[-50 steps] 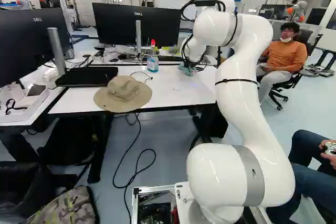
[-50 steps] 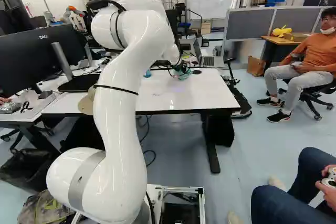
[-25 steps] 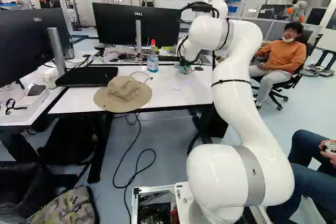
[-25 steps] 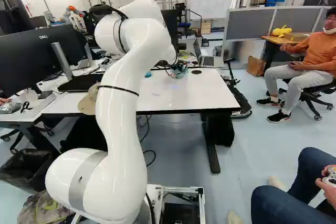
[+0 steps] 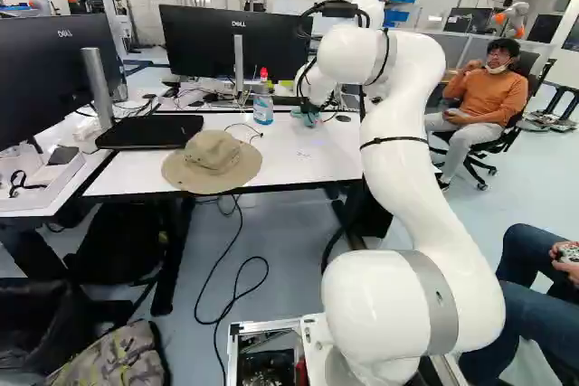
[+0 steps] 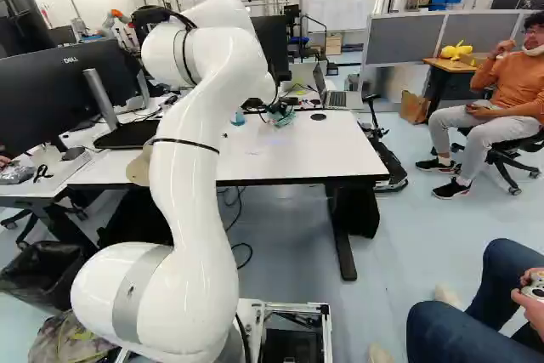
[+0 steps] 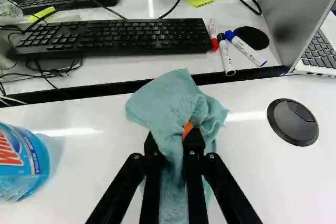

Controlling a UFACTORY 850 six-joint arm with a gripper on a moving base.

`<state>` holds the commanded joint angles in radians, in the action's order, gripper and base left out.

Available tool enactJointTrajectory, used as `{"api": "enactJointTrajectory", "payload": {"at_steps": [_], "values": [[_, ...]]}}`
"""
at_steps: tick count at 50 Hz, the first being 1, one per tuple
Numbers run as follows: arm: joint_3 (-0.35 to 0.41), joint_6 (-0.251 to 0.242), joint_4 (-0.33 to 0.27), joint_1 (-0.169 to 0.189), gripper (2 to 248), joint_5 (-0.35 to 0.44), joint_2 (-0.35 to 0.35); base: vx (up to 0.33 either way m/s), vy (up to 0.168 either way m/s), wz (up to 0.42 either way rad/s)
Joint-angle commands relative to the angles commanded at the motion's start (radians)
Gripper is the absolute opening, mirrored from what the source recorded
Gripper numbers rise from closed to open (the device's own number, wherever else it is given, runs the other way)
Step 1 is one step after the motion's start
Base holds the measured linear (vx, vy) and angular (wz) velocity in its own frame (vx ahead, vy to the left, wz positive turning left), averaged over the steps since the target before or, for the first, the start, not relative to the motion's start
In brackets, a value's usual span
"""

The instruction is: Clean the table with the green towel

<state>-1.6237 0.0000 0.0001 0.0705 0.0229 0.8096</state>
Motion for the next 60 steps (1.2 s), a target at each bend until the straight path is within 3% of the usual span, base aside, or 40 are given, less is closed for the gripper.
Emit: {"api": "enactJointTrajectory", "payload": {"at_steps": [33, 60], "values": [[0.203, 0.0, 0.0, -0.003, 49, 0.0, -0.143, 0.0, 0.0, 0.0], [0.242, 0.0, 0.0, 0.057, 49, 0.0, -0.17, 0.0, 0.0, 0.0]]}}
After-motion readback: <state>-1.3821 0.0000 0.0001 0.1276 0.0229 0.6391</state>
